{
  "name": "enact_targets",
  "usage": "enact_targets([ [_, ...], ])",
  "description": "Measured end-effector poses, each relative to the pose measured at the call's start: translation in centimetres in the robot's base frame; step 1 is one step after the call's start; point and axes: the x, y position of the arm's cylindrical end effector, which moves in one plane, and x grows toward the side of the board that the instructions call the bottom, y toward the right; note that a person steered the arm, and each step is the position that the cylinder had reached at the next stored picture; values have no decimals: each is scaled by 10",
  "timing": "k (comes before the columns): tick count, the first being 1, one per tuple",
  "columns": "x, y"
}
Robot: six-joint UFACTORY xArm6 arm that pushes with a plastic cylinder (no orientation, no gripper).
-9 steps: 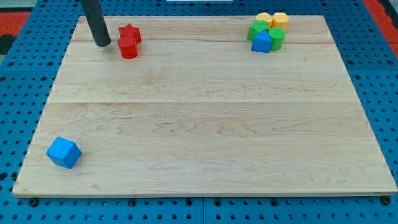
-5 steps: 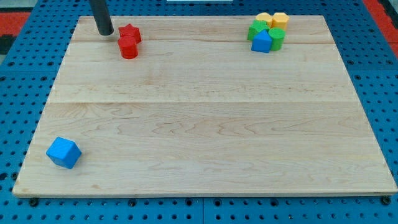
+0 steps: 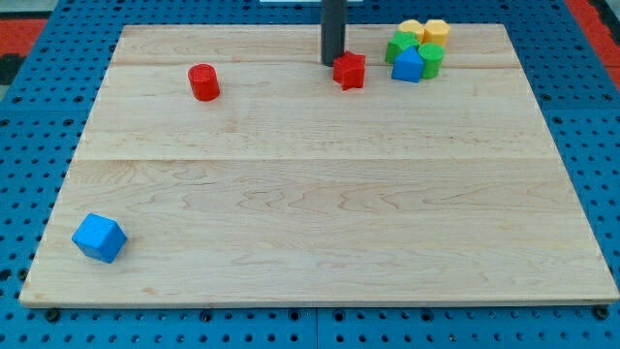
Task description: Place the red star towards the bottom left side of the blue triangle
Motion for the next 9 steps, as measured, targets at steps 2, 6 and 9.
enact_targets([
  [2,32,-7],
  [6,140,-121],
  [9,113,-337],
])
